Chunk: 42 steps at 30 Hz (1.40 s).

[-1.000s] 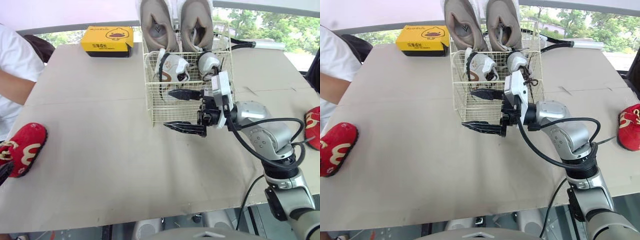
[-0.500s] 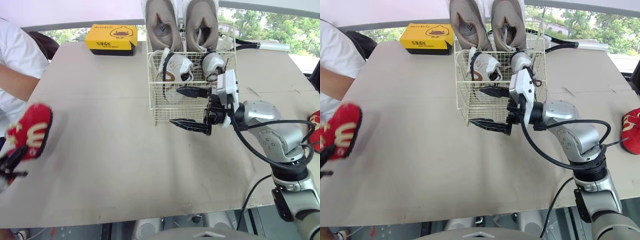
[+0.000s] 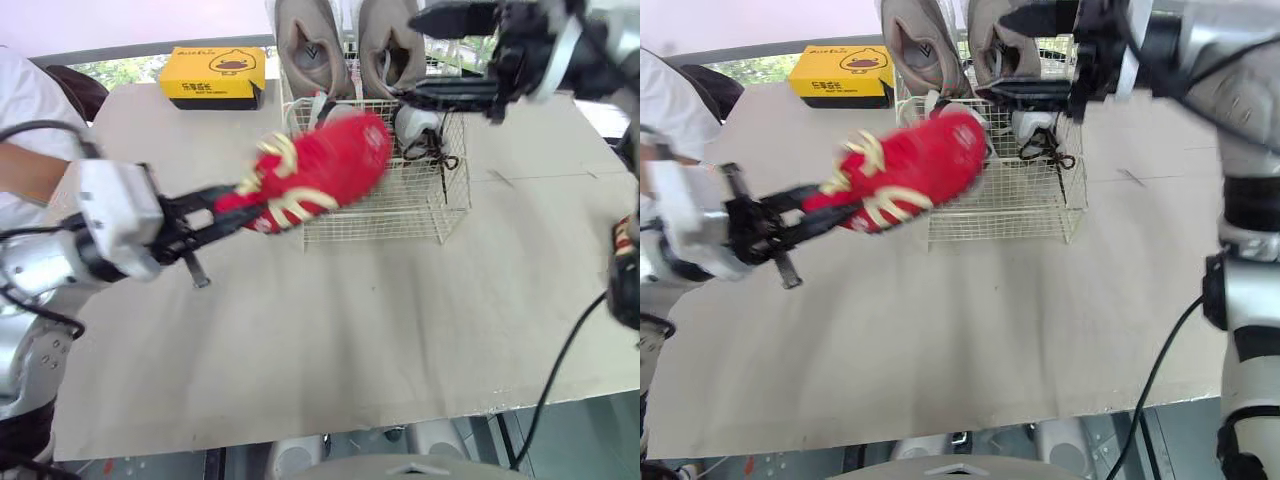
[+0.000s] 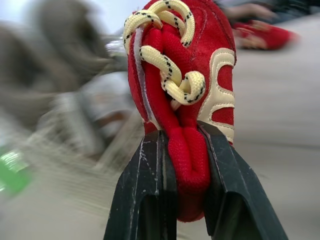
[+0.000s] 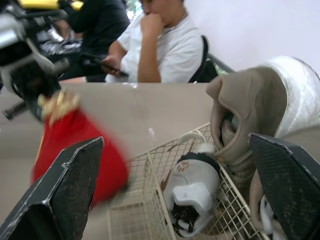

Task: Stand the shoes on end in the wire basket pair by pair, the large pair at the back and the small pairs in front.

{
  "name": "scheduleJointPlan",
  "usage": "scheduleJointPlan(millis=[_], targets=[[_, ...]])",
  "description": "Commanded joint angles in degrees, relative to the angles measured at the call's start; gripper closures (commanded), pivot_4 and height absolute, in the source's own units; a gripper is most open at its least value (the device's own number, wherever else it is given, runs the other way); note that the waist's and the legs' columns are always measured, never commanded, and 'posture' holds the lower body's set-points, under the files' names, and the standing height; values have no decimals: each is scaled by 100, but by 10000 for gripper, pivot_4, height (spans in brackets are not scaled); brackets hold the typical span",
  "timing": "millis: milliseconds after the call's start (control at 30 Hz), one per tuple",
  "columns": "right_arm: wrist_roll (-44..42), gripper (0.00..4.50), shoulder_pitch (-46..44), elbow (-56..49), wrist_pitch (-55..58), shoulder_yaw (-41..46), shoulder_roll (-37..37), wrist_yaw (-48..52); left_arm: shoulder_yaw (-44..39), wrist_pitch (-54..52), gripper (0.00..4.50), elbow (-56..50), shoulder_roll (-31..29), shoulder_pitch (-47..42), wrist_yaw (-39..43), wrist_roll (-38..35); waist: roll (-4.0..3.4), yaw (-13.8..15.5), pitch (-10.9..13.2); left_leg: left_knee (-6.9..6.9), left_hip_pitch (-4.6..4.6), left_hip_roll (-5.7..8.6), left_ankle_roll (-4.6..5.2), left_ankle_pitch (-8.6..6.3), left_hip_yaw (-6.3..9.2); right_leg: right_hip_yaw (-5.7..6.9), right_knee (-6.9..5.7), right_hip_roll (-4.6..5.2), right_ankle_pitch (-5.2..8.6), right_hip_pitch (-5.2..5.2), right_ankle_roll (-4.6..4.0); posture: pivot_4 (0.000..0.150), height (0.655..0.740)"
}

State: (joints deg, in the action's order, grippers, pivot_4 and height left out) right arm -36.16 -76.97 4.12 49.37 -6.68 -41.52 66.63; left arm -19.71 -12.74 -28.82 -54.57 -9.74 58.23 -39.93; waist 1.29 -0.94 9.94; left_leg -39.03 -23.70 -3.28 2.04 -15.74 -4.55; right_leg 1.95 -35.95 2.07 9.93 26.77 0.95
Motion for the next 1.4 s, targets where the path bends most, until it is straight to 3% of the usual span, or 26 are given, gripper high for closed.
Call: scheduleJointPlan(millis=[33, 133, 300, 367, 467, 567, 667, 700, 733, 833, 900, 1000, 1100, 1267, 1367, 1400], targets=[[57, 0, -297, 84, 532, -467, -14, 467, 398, 578, 41262, 421, 45, -585, 439, 469, -5, -4, 3, 0, 0, -1, 0, 0, -1, -3, 0, -2, 0, 1, 0, 1500, 7400], [11, 0, -645, 105, 1462, -1390, 100, 1082, 1291, 1380, 41262, 1176, 273, -1555, 1106, 1148, -34, 54, 16, -10, -4, 3, -10, 6, -8, -7, -3, -3, -6, 4, -7, 1500, 7400], [522, 0, -513, 247, 1462, -2166, 291, 1204, 1660, 2146, 41262, 1695, 590, -2149, 1503, 1503, -28, 34, 15, -33, -16, 4, -10, 6, -23, -25, 3, 1, -7, 2, -6, 1500, 7400], [815, 5045, -388, 307, 1316, -2478, 310, 1232, 1740, 2545, 41417, 1869, 692, -2310, 1649, 1628, -28, 36, 15, -34, -18, 4, -10, 6, -27, -26, 5, 2, -7, 3, -5, 1500, 7400], [962, 18116, -298, 271, 1331, -2611, 240, 1333, 1733, 3016, 41417, 2123, 799, -2473, 1703, 1813, -28, 43, 15, -32, -18, 4, -11, 7, -24, -23, -1, 1, -7, 8, -5, 1500, 7400], [929, 28414, -204, 126, 1425, -2557, 160, 1377, 1650, 3281, 41417, 2283, 918, -2608, 1564, 1894, -28, 44, 15, -31, -19, 3, -11, 7, -24, -23, -3, 1, -7, 10, -5, 1500, 7400], [718, 39688, -53, 12, 1700, -2151, 206, 1164, 1408, 2112, 41417, 1998, 851, -2340, 1329, 1156, -28, 31, 15, -32, -19, 2, -11, 7, -24, -23, -4, 1, -7, 9, -5, 1500, 7400], [603, 43583, 17, -31, 1851, -1899, 239, 1040, 1211, 1332, 31044, 1831, 880, -2230, 889, 664, -27, 22, 15, -33, -19, 2, -11, 7, -24, -25, -5, 1, -8, 9, -4, 1500, 7400], [476, 45000, 105, -83, 1990, -1595, 280, 891, 1006, 349, 28261, 1664, 838, -2088, 342, -22, -25, 14, 16, -33, -18, 1, -11, 7, -24, -26, -7, 1, -8, 9, -4, 1500, 7400], [-57, 45000, 421, -317, 2714, -324, 577, 200, 306, -2177, 12602, 1323, 526, -1341, -1233, -2404, -17, -26, 19, -33, -14, -5, -10, 7, 11, -27, -21, 2, -8, 11, -2, 1500, 7400], [-245, 45000, 705, -657, 2966, 348, 841, -345, -64, -2983, 1831, 1140, 417, -805, -1892, -3437, -18, -37, 19, -32, -6, -7, -11, 7, 22, -29, -41, 2, -6, 14, 2, 1500, 7400], [-492, 45000, 1181, -1313, 3395, 1437, 1523, -1339, -343, -3489, 1831, 718, 575, 59, -2730, -4548, -17, -16, 18, -32, 0, -8, -16, 9, 36, -22, -72, 5, 2, 16, 10, 1500, 7400], [-640, 45000, 1673, -1986, 3338, 1878, 2025, -2019, -75, -3443, 1831, 240, 1055, 327, -3662, -5447, -13, 62, 17, -34, -4, 2, -35, 20, 47, -6, -78, 13, 2, 11, 7, 1500, 7400], [-828, 45000, 2159, -2533, 3454, 2092, 2644, -2852, 520, -3034, 1831, 22, 1990, -195, -4878, -6261, -4, 151, 10, -56, 7, 21, -48, 30, 42, -12, -81, 15, -4, -13, -2, 1500, 7400], [-945, 45000, 2398, -2750, 3443, 2082, 2789, -3160, 681, -2946, 1831, 139, 2208, -485, -5262, -6650, 3, 157, 6, -59, 16, 22, -49, 32, 38, -12, -83, 10, -5, -23, -4, 1500, 7400], [-1004, 45000, 2427, -2792, 3464, 2134, 2868, -3267, 725, -2996, 6621, 213, 2188, -548, -5296, -6596, 3, 150, 6, -59, 17, 22, -49, 32, 38, -14, -85, 9, -5, -23, -4, 1500, 7400]])
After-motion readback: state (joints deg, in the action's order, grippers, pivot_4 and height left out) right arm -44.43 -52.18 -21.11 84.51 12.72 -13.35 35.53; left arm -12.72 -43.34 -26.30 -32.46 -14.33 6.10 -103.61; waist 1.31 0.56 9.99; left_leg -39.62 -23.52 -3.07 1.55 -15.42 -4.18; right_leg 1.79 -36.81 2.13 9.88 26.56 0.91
